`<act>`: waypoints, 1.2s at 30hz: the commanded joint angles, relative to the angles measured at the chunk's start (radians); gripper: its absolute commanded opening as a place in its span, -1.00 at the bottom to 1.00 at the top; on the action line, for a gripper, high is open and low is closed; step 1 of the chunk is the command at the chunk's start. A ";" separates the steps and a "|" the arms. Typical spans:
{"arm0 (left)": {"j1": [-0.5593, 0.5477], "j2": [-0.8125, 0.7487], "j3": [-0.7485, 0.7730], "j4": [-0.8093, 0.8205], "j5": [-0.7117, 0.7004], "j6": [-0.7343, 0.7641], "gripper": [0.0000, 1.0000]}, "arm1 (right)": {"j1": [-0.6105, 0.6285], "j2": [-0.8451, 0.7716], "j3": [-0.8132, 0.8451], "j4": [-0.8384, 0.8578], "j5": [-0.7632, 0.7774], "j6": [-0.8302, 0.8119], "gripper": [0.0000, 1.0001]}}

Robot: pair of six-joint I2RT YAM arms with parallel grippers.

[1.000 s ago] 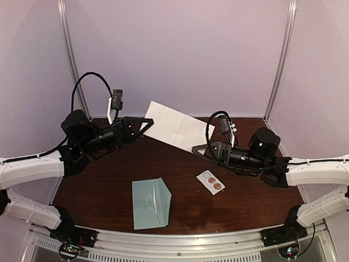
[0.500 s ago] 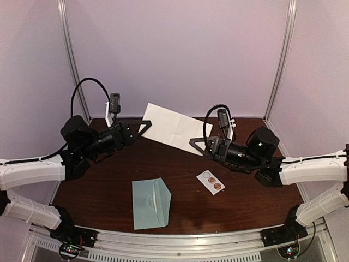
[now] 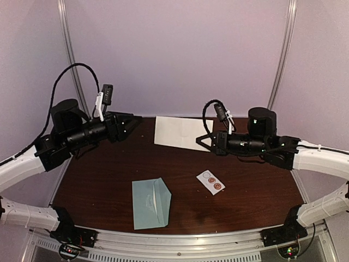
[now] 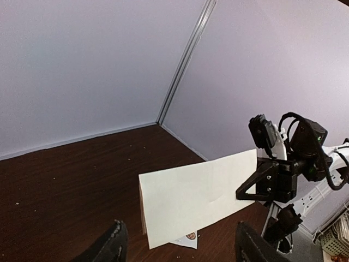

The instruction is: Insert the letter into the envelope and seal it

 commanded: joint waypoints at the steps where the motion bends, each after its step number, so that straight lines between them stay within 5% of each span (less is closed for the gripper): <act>1: 0.007 0.049 0.128 -0.273 0.011 0.220 0.38 | -0.006 0.026 0.107 -0.409 -0.064 -0.192 -1.00; 7: -0.033 0.190 0.226 -0.365 0.233 0.334 0.33 | 0.005 0.060 0.170 -0.537 -0.165 -0.272 -1.00; 15: -0.126 0.338 0.315 -0.441 0.314 0.410 0.28 | 0.034 0.110 0.232 -0.637 -0.253 -0.336 -1.00; 36: -0.167 0.451 0.332 -0.458 0.391 0.439 -0.40 | 0.043 0.151 0.274 -0.676 -0.290 -0.367 -1.00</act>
